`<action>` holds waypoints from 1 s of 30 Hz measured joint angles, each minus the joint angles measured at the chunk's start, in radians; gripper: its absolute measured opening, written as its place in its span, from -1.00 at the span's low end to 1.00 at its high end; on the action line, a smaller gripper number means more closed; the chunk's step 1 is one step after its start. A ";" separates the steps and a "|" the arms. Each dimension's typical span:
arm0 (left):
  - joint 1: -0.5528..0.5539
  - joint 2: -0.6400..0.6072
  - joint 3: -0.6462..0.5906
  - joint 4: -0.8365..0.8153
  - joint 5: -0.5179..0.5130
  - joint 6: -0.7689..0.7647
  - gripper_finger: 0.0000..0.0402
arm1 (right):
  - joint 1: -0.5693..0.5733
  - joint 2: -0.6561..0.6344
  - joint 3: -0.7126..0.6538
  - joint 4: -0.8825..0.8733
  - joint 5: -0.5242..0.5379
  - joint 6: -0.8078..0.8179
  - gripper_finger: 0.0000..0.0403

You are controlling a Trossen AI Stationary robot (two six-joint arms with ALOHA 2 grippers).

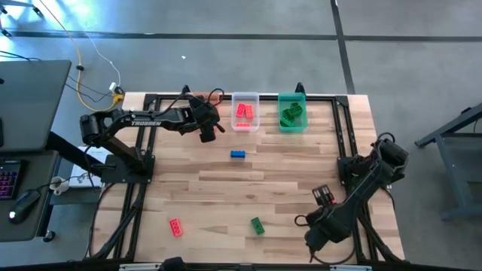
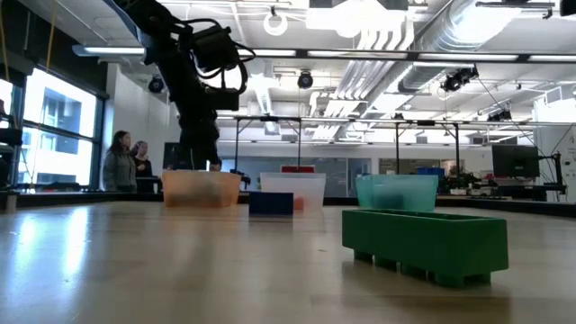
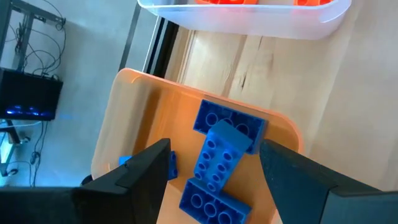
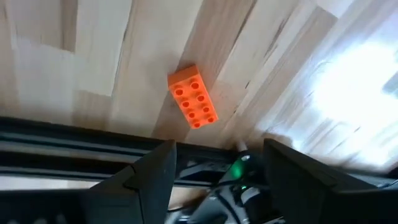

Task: Sort & place blocks by color
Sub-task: Put the orange game piece into the white bin

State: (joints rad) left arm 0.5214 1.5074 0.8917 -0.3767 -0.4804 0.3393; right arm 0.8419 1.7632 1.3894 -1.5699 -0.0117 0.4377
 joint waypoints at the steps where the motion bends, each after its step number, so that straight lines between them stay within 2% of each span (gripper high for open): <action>1: -0.001 0.000 0.000 0.000 0.000 0.000 0.16 | 0.003 -0.001 -0.011 0.005 0.003 -0.009 0.14; 10: -0.024 0.000 0.000 0.000 -0.001 0.003 0.16 | 0.024 -0.001 -0.221 0.077 -0.072 -0.056 0.14; 18: -0.026 0.000 0.000 0.000 -0.002 0.003 0.16 | 0.016 -0.002 -0.284 0.208 -0.071 -0.148 0.14; 30: -0.026 0.000 0.000 0.000 -0.002 0.003 0.16 | 0.015 -0.003 -0.410 0.376 -0.103 -0.135 0.14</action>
State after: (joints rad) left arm 0.4957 1.5074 0.8917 -0.3771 -0.4825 0.3425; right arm 0.8574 1.7607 0.9791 -1.1938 -0.1147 0.3025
